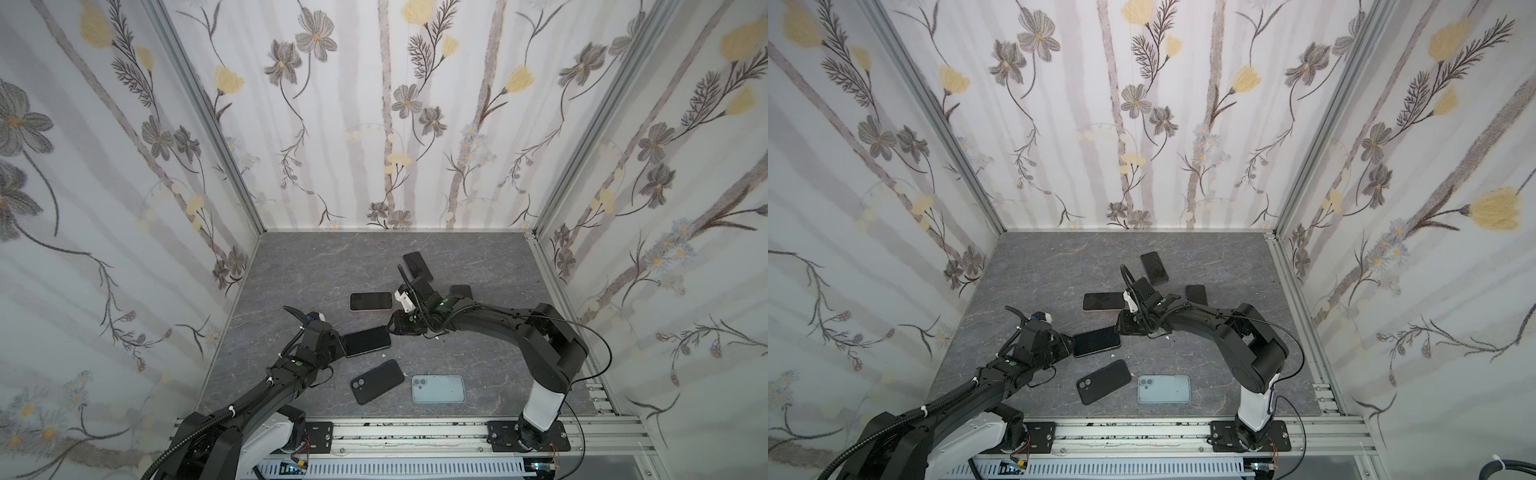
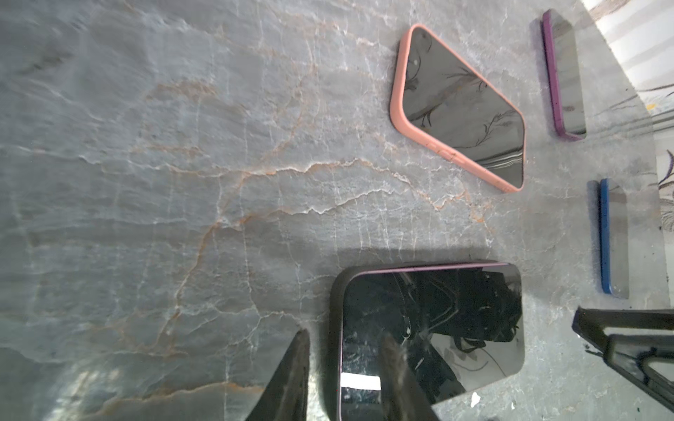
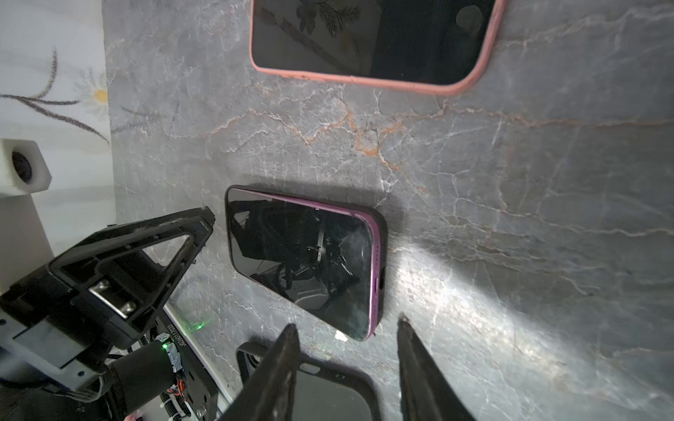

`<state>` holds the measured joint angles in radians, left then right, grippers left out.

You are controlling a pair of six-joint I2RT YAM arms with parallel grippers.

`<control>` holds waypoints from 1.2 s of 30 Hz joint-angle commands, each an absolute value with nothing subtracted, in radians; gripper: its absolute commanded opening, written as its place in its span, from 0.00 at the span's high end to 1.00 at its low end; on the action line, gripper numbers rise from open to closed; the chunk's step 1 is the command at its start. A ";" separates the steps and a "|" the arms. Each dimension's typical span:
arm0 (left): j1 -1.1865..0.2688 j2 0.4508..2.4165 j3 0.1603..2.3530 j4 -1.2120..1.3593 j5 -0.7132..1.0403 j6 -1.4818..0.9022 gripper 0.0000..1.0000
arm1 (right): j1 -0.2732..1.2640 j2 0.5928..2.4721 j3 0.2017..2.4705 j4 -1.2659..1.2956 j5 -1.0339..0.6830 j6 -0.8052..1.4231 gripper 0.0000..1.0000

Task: Put the phone into the phone case
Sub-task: 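Lower the phone flat into the black case while the left holds it, then press the phone's edge into the case with the right while left holds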

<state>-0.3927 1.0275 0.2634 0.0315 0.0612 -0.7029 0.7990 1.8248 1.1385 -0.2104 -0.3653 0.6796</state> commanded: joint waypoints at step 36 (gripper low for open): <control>-0.393 1.129 0.230 0.126 0.103 -0.696 0.76 | 0.851 1.950 1.197 -0.313 -0.374 0.619 0.87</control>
